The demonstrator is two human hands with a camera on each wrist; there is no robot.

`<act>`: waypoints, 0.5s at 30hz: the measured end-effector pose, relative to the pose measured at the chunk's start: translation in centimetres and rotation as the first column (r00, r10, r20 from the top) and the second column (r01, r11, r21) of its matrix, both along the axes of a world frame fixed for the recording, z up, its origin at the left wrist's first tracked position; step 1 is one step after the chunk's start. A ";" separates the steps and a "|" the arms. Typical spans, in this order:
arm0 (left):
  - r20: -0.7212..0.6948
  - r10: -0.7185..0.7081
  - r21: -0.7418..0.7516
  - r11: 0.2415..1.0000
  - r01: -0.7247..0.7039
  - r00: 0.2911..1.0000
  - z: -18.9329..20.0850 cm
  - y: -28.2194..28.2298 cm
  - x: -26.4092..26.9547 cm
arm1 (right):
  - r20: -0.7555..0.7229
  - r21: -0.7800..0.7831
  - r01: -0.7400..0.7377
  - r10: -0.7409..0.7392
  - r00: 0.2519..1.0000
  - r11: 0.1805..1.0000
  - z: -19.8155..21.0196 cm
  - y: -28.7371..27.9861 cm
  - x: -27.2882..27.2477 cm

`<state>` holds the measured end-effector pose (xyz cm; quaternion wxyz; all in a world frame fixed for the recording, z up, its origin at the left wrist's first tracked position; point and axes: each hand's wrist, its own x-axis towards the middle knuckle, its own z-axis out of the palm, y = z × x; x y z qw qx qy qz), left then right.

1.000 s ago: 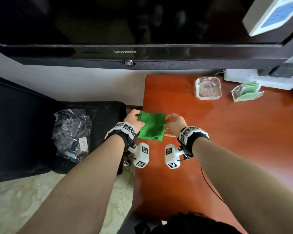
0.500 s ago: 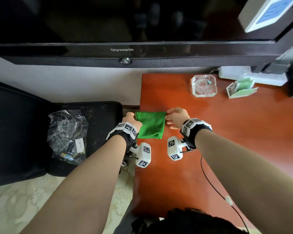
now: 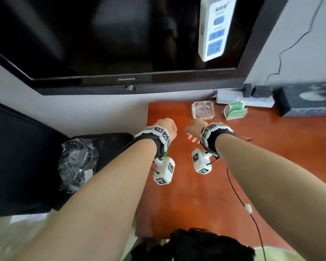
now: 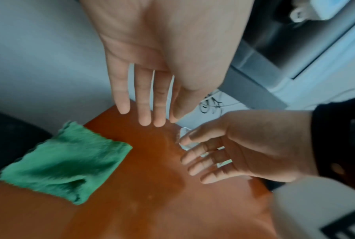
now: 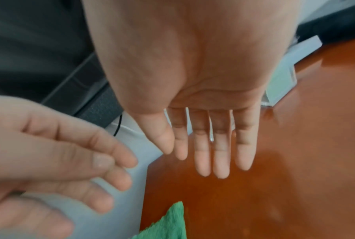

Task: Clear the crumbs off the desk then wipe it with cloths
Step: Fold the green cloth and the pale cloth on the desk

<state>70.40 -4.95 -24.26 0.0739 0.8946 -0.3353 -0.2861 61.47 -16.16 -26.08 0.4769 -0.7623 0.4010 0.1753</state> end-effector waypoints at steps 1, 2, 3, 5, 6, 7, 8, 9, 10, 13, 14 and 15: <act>0.027 -0.033 -0.009 0.999 0.033 0.999 0.9 -0.6 -1.0 | 0.012 -0.022 -0.007 0.007 1.000 1.000 0.8 -0.3 -1.0; 0.055 -0.067 -0.024 0.997 0.069 0.996 1.9 -1.2 -2.1 | 0.031 -0.043 0.004 -0.003 1.000 0.999 1.5 -0.5 -2.1; 0.084 -0.108 -0.043 0.993 0.112 0.991 3.0 -1.8 -3.2 | 0.041 -0.072 0.022 -0.019 0.999 0.997 2.3 -0.8 -3.3; 0.129 -0.172 -0.044 0.983 0.179 0.977 4.7 -3.0 -4.9 | 0.040 -0.124 0.034 -0.030 0.999 0.992 3.8 -1.4 -5.4; 0.152 -0.223 -0.063 0.970 0.235 0.963 6.0 -3.7 -6.4 | 0.049 -0.161 0.060 -0.053 0.997 0.985 5.0 -1.8 -7.4; 0.168 -0.265 -0.081 0.956 0.281 0.949 7.0 -4.2 -7.9 | 0.055 -0.192 0.088 -0.078 0.995 0.977 6.2 -2.0 -9.3; 0.177 -0.305 -0.113 0.938 0.327 0.936 7.9 -4.7 -9.4 | 0.070 -0.230 0.131 -0.117 0.991 0.964 7.3 -2.3 -11.4; 0.185 -0.337 -0.149 0.919 0.365 0.923 8.8 -5.1 -11.2 | 0.092 -0.268 0.185 -0.167 0.982 0.945 8.4 -2.5 -13.7; 0.190 -0.369 -0.175 0.899 0.401 0.910 9.6 -5.3 -13.1 | 0.115 -0.299 0.244 -0.220 0.969 0.923 9.4 -2.6 -16.1; 0.210 -0.469 -0.233 0.829 0.509 0.858 11.1 -5.4 -19.3 | 0.151 -0.353 0.385 -0.355 0.923 0.852 11.3 -1.8 -24.0; 0.206 -0.494 -0.254 0.807 0.534 0.845 11.2 -5.5 -21.5 | 0.154 -0.368 0.420 -0.391 0.907 0.830 11.6 -1.3 -26.6; 0.195 -0.515 -0.279 0.786 0.551 0.834 11.3 -5.6 -23.7 | 0.148 -0.382 0.449 -0.426 0.893 0.808 11.9 -0.7 -29.3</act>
